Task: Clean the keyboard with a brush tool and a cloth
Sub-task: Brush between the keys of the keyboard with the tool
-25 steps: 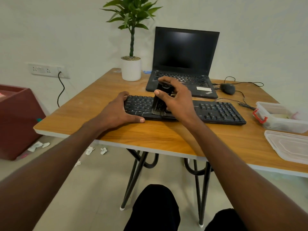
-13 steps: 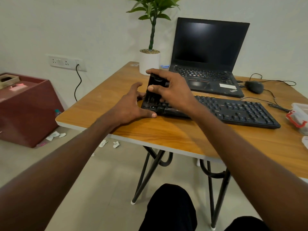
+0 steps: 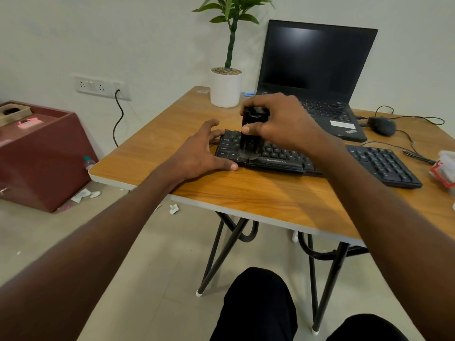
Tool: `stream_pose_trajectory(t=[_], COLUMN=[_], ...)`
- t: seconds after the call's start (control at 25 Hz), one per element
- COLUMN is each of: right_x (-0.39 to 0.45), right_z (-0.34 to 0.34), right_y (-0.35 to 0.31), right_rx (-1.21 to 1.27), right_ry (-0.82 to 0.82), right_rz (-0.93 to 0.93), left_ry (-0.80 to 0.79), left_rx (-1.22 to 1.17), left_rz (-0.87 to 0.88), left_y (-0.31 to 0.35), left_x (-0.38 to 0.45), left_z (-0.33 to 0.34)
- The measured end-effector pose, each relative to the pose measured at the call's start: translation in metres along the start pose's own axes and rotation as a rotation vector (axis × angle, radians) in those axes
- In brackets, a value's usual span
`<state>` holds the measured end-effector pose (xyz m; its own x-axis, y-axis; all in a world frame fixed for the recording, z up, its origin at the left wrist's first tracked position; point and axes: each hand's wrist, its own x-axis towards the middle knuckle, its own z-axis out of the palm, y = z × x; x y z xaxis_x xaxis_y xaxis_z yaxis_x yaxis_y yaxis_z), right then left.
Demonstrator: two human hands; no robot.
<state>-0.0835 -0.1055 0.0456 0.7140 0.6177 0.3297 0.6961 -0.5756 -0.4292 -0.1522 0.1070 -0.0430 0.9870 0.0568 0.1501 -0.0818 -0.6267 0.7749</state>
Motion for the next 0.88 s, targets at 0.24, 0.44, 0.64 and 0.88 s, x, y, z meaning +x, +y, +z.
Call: stream_pose_trajectory(t=[0.24,0.44,0.64,0.88], right_x=[0.0,-0.006,-0.007,0.003], right_z=[0.032,0.011,0.032,0.021], right_y=[-0.022,-0.019,-0.03,-0.029], right_rx=[0.27,0.014,0.133,0.056], right_ry=[0.084,0.001,0.073,0.047], right_rz=[-0.062,-0.023,-0.072,-0.049], left_ry=[0.036,0.014,0.029,0.018], left_rx=[0.031,0.024,0.019,0.021], left_rz=[0.012,-0.013,-0.004,-0.015], left_y=[0.002,0.0,0.001,0.0], left_x=[-0.004,-0.001,-0.003,-0.003], left_z=[0.0,0.0,0.0,0.0])
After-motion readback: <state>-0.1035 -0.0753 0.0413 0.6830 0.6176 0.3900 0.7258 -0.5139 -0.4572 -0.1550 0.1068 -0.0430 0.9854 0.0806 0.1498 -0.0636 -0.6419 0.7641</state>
